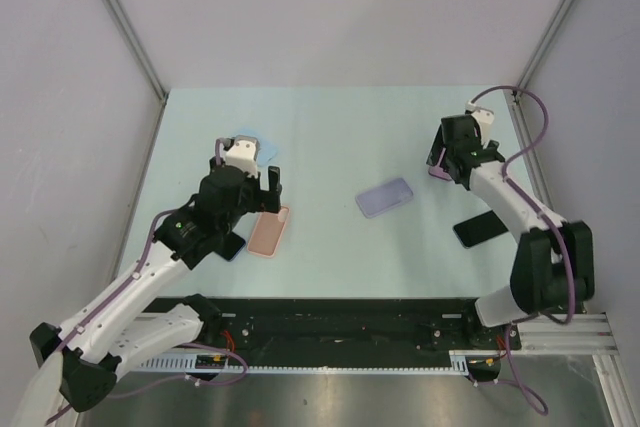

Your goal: Put the phone into the phone case

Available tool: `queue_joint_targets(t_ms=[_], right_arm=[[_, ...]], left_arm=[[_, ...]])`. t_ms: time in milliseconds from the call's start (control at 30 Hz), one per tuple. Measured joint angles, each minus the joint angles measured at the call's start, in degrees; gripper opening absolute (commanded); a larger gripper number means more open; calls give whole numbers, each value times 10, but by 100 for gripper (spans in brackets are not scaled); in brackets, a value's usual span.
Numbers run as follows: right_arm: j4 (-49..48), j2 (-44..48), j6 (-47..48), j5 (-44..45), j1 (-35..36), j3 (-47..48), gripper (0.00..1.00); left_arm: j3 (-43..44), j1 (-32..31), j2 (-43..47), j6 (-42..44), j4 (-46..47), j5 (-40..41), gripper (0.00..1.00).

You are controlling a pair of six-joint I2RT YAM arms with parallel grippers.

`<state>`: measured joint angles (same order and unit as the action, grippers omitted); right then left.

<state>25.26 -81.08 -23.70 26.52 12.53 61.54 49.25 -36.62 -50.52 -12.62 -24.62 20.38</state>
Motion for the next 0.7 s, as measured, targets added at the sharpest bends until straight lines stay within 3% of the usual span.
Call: queue_joint_targets(t_ms=[333,700], right_arm=[[-12,-257,27,-5,-38,168,93],[30,-397,31,-61,-92,294,93]], left_arm=[[0,0,17,0,-3,-2,100],[0,0,17,0,-4,-1,100]])
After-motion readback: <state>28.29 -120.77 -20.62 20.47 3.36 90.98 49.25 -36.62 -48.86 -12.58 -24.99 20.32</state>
